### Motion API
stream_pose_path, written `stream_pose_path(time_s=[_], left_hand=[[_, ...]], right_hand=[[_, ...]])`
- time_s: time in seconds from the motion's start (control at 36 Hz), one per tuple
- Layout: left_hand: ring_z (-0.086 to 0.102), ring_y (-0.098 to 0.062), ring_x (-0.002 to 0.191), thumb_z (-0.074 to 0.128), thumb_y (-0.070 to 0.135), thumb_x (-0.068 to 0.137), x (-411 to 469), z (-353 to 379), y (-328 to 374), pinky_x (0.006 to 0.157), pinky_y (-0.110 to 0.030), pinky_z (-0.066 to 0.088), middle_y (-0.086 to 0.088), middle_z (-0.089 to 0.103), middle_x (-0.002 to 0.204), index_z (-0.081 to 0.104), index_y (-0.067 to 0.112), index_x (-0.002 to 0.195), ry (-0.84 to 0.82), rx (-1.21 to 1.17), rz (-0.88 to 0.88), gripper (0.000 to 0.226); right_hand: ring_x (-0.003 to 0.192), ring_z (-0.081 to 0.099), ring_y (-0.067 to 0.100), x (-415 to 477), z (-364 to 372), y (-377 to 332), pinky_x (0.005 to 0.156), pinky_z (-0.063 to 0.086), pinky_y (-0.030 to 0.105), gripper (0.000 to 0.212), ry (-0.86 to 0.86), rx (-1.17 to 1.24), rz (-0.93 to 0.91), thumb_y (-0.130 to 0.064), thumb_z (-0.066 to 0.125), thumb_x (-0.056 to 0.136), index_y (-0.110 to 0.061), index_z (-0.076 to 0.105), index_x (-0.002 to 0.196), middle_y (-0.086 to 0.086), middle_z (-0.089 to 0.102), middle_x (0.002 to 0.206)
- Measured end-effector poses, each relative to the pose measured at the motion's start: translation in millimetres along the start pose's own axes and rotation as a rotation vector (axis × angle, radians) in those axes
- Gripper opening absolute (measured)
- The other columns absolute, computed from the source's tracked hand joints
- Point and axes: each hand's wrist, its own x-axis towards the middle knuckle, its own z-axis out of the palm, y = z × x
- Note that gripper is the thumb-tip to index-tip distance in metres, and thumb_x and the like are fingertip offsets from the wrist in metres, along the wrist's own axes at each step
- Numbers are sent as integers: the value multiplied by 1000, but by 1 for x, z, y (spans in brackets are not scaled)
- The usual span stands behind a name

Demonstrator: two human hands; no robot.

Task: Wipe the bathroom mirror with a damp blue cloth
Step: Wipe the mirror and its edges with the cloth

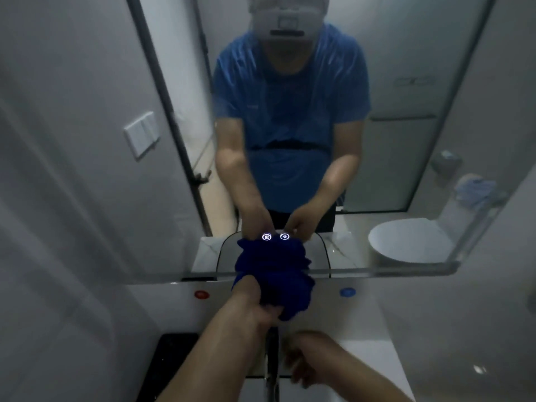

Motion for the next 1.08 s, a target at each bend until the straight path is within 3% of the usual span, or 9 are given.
stream_pose_path(time_s=[0.06, 0.14, 0.19, 0.25, 0.42, 0.58, 0.75, 0.86, 1.08], left_hand=[[64, -50, 122, 58, 15, 108, -7, 11, 3, 95, -65, 57, -29, 65, 137, 57, 16, 145, -55, 25, 26, 38], [66, -45, 123, 59, 17, 106, -20, 19, 0, 103, -55, 56, -27, 71, 130, 62, 9, 137, -115, 211, -12, 32], [70, -40, 113, 59, 20, 105, -29, 18, -5, 96, -50, 59, -25, 75, 120, 65, 3, 129, -69, 416, 3, 29], [70, -32, 86, 55, 23, 107, -26, 7, -6, 70, -38, 56, -20, 76, 104, 66, 0, 117, 14, 689, 112, 27], [60, -9, 51, 58, 37, 106, -41, -23, 36, 49, -21, 46, 6, 70, 61, 74, 17, 88, 196, 1476, 409, 31], [71, -18, 87, 59, 42, 103, -84, -14, 87, 83, -45, 63, 6, 73, 89, 70, 27, 93, 278, 1585, 925, 22], [66, -7, 80, 62, 45, 102, -114, 5, 88, 39, -10, 45, 12, 67, 95, 61, 41, 93, 248, 1542, 1104, 10], [65, -9, 85, 67, 41, 99, -119, 10, 99, 48, -21, 53, 4, 65, 104, 65, 35, 98, 266, 1508, 1163, 6], [56, -10, 86, 85, 50, 81, -119, 52, 115, 73, -25, 41, 5, 56, 99, 67, 26, 97, 235, 1595, 1550, 34]], right_hand=[[56, 63, 27, 17, 7, -1, 62, 53, 34, 46, 19, 304, 0, -34, 57, 108, -10, 71, 72, 11, 67, 60], [102, 76, 41, 29, 14, -15, 102, 59, 53, 45, 72, 629, -171, -49, 54, 108, -10, 76, 106, 22, 80, 102], [120, 70, 44, 32, 14, -23, 112, 51, 62, 44, 56, 850, -244, -47, 61, 104, -9, 75, 122, 24, 76, 120], [121, 69, 46, 37, 13, -28, 111, 52, 61, 43, 71, 966, -246, -40, 64, 103, -8, 72, 130, 25, 75, 123], [105, 70, 51, 45, 14, -60, 83, 63, 66, 42, 119, 1098, -145, -29, 75, 95, -18, 57, 132, 30, 69, 119], [115, 66, 52, 51, 33, -66, 80, 61, 69, 42, -54, 1151, -125, -15, 67, 99, -25, 52, 137, 28, 65, 131], [113, 69, 44, 50, 50, -48, 104, 51, 70, 41, -59, 1260, -176, -7, 55, 101, -14, 58, 142, 24, 71, 130], [124, 65, 45, 51, 37, -45, 112, 45, 63, 37, -8, 1346, -242, -16, 53, 104, -20, 58, 141, 24, 70, 132], [81, 71, 18, 56, -10, -23, 75, 61, 30, 18, -24, 1619, -128, -20, 52, 110, -18, 68, 101, -1, 77, 87]])
